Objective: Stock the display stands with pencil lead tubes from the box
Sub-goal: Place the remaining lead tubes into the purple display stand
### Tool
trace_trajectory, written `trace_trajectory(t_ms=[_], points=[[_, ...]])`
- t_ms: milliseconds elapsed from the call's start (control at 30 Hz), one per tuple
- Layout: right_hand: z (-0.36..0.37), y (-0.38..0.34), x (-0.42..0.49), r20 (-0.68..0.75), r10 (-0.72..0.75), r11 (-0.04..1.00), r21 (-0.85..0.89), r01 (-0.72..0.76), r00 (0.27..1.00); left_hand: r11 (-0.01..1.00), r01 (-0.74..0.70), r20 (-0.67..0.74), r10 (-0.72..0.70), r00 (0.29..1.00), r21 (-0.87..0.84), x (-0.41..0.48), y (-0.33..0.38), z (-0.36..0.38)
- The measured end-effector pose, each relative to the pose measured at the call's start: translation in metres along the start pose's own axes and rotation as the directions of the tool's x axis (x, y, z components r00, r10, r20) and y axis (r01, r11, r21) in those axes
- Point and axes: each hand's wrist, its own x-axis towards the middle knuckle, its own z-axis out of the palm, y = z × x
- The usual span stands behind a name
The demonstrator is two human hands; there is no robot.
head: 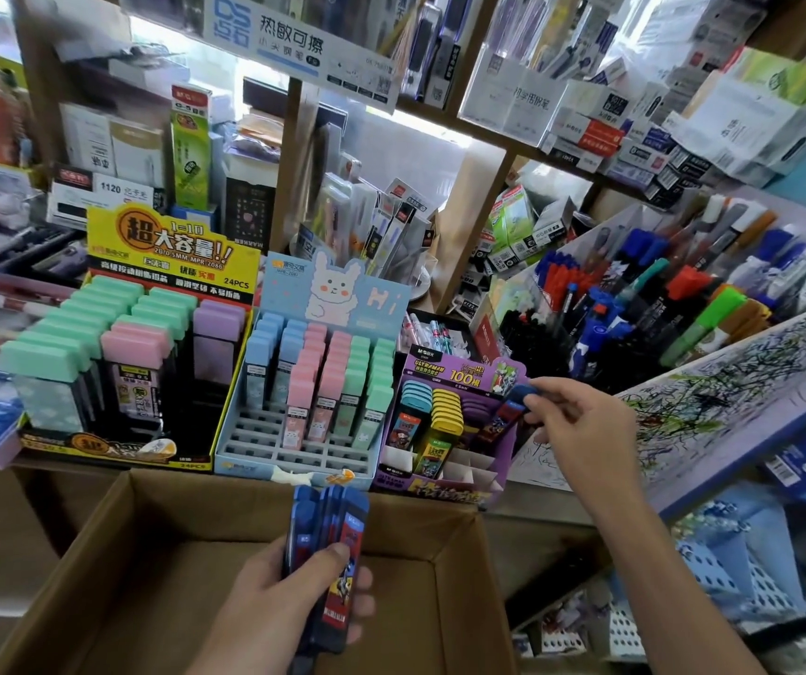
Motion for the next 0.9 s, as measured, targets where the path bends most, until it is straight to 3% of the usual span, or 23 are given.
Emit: trace_trajectory(t_ms=[133,367,667,900], points=[[-0.006,-0.005,0.003,0.008,-0.131,0.967,-0.220,0.129,0.991,1.000,-0.001,0.002,0.001,1.000,-0.009,-0.001,0.001,0.001],[-0.008,-0.015,0.011,0.140,-0.246,0.885,-0.370,0.281,0.959,1.000,-0.002,0.015,0.002,1.000,-0.021,-0.003,0.002,0.003],[0.007,-0.011,0.004,0.201,-0.166,0.822,-0.513,0.249,0.965,1.000,0.004,0.025,-0.004,1.000,-0.015,-0.003,0.001,0.002],[0.010,-0.011,0.000,0.158,-0.149,0.821,-0.530,0.211,0.976,1.000,-0.016,0.042,0.016,0.999,-0.002,-0.005,0.001,0.003]])
